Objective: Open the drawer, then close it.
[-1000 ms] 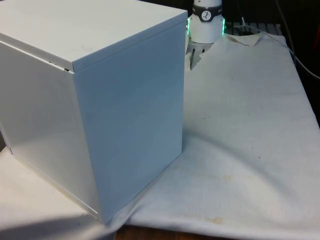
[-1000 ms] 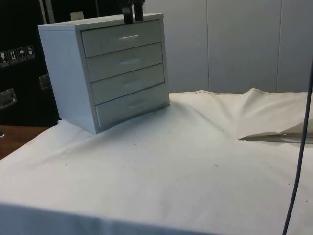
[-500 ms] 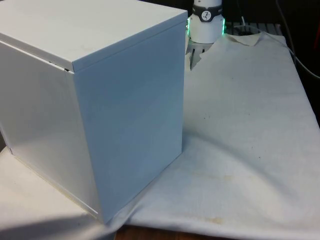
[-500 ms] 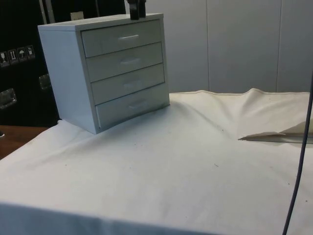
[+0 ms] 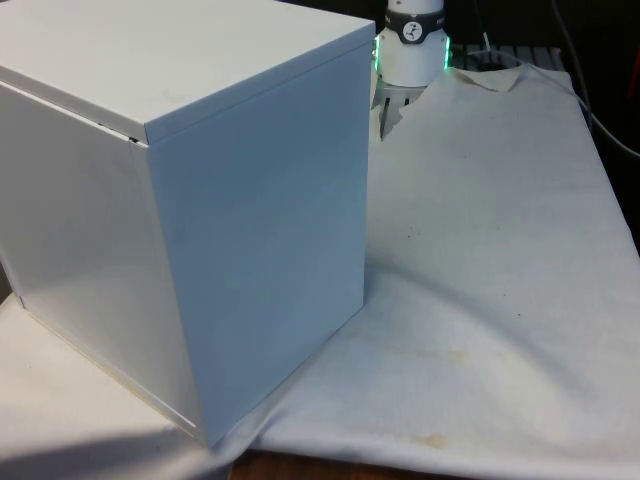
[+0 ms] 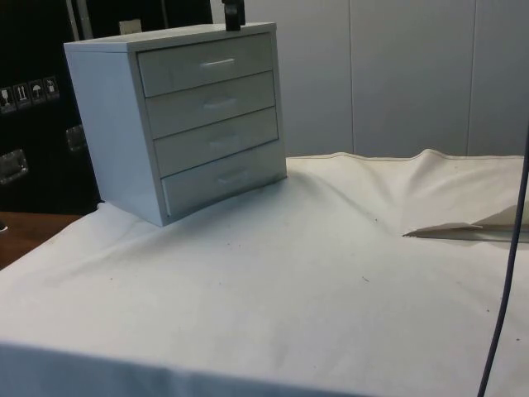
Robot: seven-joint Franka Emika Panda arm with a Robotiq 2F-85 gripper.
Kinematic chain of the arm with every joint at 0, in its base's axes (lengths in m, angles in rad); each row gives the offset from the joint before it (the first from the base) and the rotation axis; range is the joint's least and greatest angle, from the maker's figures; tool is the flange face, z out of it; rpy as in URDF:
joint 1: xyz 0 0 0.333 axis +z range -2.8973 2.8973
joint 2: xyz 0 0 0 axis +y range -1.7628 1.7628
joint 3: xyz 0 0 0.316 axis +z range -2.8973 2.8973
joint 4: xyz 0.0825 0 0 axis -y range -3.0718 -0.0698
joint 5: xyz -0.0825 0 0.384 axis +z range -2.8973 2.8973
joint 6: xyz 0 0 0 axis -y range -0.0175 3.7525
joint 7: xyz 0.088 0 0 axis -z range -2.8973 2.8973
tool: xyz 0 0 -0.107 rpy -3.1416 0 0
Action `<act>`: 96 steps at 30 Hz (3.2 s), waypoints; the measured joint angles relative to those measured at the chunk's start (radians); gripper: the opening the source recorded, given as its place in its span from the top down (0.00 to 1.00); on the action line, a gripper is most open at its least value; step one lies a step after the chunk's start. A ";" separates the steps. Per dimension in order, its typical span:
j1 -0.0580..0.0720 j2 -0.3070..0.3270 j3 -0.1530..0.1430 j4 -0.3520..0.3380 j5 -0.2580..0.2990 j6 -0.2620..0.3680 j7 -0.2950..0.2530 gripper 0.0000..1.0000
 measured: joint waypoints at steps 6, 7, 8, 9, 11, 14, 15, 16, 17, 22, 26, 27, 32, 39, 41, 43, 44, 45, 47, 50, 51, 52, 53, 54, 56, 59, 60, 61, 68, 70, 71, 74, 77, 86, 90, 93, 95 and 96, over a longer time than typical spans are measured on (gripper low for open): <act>0.000 0.000 0.002 0.001 -0.025 0.000 -0.022 0.00; 0.000 0.000 0.003 0.002 -0.029 0.000 -0.025 0.00; 0.000 0.000 0.004 0.002 -0.034 0.000 -0.028 0.00; 0.000 0.000 0.004 0.002 -0.034 0.000 -0.028 0.00; 0.000 -0.002 0.005 0.002 -0.046 0.000 -0.035 0.00; 0.000 -0.004 0.005 0.001 -0.056 0.000 -0.041 0.00; 0.000 -0.004 0.005 0.001 -0.061 0.000 -0.046 0.00; 0.000 -0.003 0.004 0.001 -0.064 0.000 -0.048 0.00; 0.000 -0.003 0.004 0.001 -0.064 0.000 -0.048 0.00; 0.000 0.003 0.002 0.001 -0.074 0.004 -0.055 0.00; -0.001 0.013 0.000 0.003 -0.080 0.017 -0.063 0.00; -0.001 0.014 -0.002 0.004 -0.081 0.019 -0.066 0.00; -0.001 0.023 -0.005 0.004 -0.087 0.035 -0.079 0.00; -0.003 0.036 -0.009 0.012 -0.091 0.049 -0.094 0.00; -0.003 0.043 -0.011 0.018 -0.093 0.052 -0.105 0.00; -0.003 0.046 -0.014 0.022 -0.094 0.053 -0.114 0.00; -0.003 0.047 -0.015 0.022 -0.095 0.054 -0.118 0.00; -0.003 0.047 -0.016 0.022 -0.096 0.056 -0.124 0.00; -0.003 0.046 -0.018 0.022 -0.097 0.058 -0.130 0.00; -0.003 0.042 -0.020 0.022 -0.101 0.062 -0.150 0.00; -0.003 0.040 -0.020 0.022 -0.102 0.062 -0.156 0.00; -0.003 0.033 -0.019 0.020 -0.106 0.060 -0.165 0.00; -0.003 0.033 -0.019 0.020 -0.106 0.060 -0.165 0.00; -0.003 0.028 -0.019 0.018 -0.109 0.058 -0.169 0.00; -0.003 0.015 -0.018 0.010 -0.113 0.052 -0.175 0.00; -0.004 -0.010 -0.019 -0.007 -0.119 0.048 -0.182 0.00; -0.004 -0.018 -0.020 -0.012 -0.122 0.047 -0.185 0.00; -0.004 -0.026 -0.020 -0.018 -0.124 0.047 -0.188 0.00; -0.004 -0.049 -0.019 -0.036 -0.132 0.047 -0.222 0.00; -0.004 -0.049 -0.019 -0.036 -0.132 0.048 -0.245 0.00; -0.004 -0.049 -0.019 -0.035 -0.132 0.048 -0.253 0.00; -0.004 -0.049 -0.019 -0.033 -0.132 0.049 -0.279 0.00; -0.004 -0.049 -0.019 -0.032 -0.131 0.050 -0.310 0.00; -0.004 -0.049 -0.019 -0.032 -0.130 0.051 -0.366 0.00; -0.004 -0.049 -0.019 -0.033 -0.129 0.051 -0.401 0.00; -0.004 -0.048 -0.019 -0.036 -0.128 0.053 -0.433 0.00; -0.004 -0.048 -0.019 -0.037 -0.128 0.053 -0.441 0.00; -0.004 -0.048 -0.019 -0.039 -0.128 0.054 -0.449 0.00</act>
